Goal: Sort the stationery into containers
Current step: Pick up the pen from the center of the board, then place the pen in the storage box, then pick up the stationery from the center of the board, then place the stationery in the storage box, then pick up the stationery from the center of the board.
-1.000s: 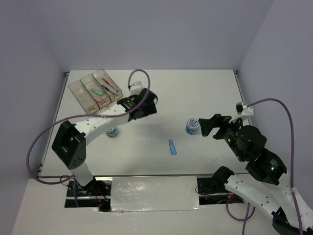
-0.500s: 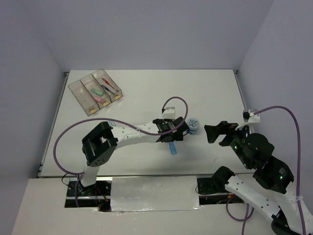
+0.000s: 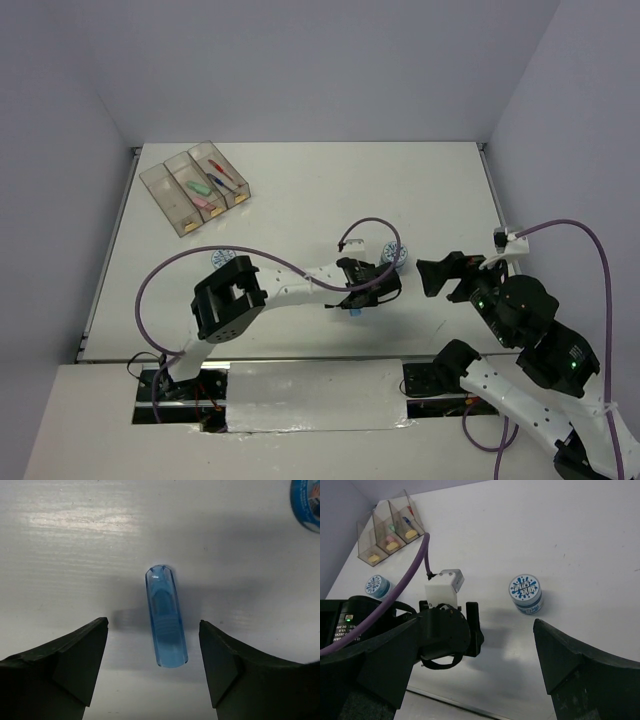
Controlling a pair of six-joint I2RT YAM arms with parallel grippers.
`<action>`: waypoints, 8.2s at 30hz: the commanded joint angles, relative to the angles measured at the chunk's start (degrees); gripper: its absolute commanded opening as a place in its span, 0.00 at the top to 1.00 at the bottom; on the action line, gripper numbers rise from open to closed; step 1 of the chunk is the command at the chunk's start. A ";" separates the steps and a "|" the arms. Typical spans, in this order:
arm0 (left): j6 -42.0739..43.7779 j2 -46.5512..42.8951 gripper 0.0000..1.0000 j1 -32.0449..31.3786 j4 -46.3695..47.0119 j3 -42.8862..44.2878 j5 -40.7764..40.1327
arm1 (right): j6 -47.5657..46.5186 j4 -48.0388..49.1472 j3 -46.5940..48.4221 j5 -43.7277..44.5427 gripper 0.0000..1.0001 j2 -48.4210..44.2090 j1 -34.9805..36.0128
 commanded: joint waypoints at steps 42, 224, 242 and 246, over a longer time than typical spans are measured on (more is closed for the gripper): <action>30.27 -4.50 0.92 63.70 11.90 15.34 6.78 | -4.36 10.22 -6.40 -10.62 0.00 1.55 -0.08; 56.99 14.60 0.09 9.66 25.33 22.83 20.32 | 7.77 -4.47 2.74 16.99 0.00 -4.34 0.01; 38.05 -12.19 1.00 34.49 8.26 14.12 -2.34 | 4.69 0.02 1.51 14.00 0.00 -4.08 0.01; 31.69 -14.49 1.00 57.93 4.25 10.78 -0.44 | 3.72 3.78 -0.42 10.58 0.00 -1.54 -0.08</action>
